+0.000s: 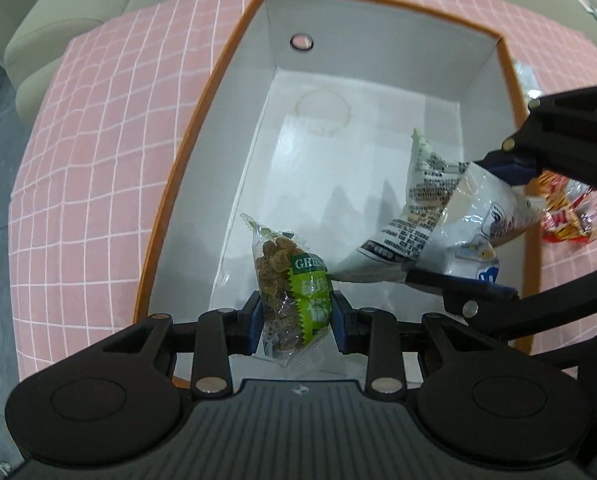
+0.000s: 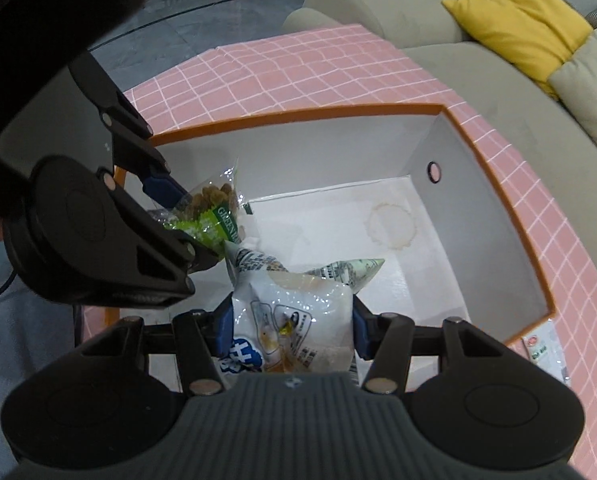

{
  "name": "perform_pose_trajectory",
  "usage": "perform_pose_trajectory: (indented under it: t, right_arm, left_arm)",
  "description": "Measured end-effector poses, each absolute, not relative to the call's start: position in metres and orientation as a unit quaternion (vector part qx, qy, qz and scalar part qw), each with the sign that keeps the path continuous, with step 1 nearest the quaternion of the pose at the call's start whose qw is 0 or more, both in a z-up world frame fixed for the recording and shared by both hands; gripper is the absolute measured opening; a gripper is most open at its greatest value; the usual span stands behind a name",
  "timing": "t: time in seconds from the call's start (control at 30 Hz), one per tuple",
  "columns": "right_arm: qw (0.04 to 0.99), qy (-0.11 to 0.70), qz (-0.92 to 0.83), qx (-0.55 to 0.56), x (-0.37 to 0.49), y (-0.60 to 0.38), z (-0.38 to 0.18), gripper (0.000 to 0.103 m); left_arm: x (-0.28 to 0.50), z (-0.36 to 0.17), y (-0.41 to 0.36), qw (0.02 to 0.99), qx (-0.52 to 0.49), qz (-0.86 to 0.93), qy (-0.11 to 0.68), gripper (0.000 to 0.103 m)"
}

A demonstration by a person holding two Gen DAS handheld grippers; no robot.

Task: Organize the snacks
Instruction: 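Carry both bags into the box and open both tools to release them, then lift both tools out of the box and back over the snack pile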

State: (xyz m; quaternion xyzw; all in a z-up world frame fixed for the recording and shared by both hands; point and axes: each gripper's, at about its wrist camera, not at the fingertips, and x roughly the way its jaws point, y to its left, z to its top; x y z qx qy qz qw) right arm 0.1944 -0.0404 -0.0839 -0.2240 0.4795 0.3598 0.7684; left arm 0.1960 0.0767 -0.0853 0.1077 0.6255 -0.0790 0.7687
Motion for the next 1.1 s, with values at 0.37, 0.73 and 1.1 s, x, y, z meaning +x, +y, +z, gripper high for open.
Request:
perform_pose_trajectory:
  t: [0.37,0.73,1.1]
  right_arm:
    - [0.711,0.546,0.381,-0.228,0.212,-0.028,-0.131,0.053]
    - [0.699,0.561,0.375,-0.236,0.216,-0.018,-0.147,0.055]
    - [0.722,0.548,0.354,-0.231,0.218,-0.025,-0.125,0.077]
  left_arm:
    - [0.200,-0.109,0.079,0.742,0.135,-0.080,0.652,0.038]
    - [0.211,-0.129,0.067,0.726,0.152,-0.070,0.667,0.042]
    - [0.201,-0.108,0.063,0.748,0.154,-0.062,0.643,0.057]
